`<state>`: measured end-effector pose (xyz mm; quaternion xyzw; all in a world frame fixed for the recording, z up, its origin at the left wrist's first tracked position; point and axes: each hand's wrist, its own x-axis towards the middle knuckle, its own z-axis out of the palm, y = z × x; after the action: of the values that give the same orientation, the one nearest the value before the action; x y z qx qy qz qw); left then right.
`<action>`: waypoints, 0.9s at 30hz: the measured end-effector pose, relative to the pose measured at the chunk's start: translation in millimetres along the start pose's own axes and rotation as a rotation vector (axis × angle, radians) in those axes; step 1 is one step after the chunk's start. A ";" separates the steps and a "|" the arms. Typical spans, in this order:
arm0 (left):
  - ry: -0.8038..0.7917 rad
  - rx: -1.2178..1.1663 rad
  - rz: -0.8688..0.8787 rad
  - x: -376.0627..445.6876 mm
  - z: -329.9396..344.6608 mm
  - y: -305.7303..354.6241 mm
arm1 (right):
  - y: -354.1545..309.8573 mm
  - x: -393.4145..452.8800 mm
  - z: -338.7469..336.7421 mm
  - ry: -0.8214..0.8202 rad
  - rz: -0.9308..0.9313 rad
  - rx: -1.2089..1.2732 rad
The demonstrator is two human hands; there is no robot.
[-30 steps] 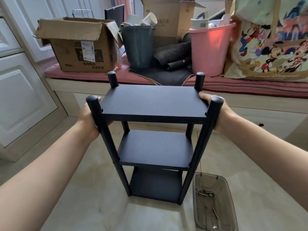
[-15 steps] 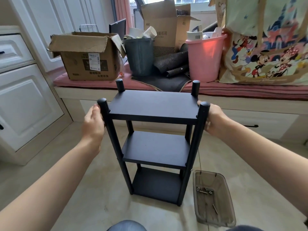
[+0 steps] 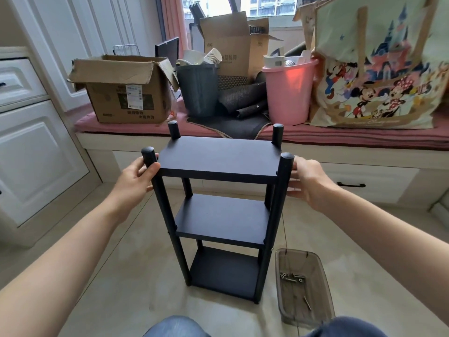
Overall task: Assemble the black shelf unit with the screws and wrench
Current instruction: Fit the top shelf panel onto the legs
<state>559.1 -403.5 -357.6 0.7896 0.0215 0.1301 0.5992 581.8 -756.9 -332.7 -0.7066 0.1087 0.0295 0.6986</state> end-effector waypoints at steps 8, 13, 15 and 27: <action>-0.059 0.020 -0.046 -0.3 -9.3 3.5 | 16.8 -34.0 -15.2 -0.230 -0.190 -0.182; -0.141 -0.030 -0.047 -14.5 -8.7 8.6 | 12.6 -8.4 -14.2 -0.194 -0.251 -0.179; -0.247 -0.103 -0.082 -20.3 -8.1 13.0 | 8.4 6.5 -14.7 -0.122 -0.258 -0.219; -0.308 -0.239 -0.090 -56.0 31.3 15.9 | -9.3 43.8 9.1 0.204 -0.218 -0.643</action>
<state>510.4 -448.1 -360.3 0.7218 -0.0507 -0.0176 0.6900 627.4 -752.9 -332.3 -0.8972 0.0872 -0.0834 0.4249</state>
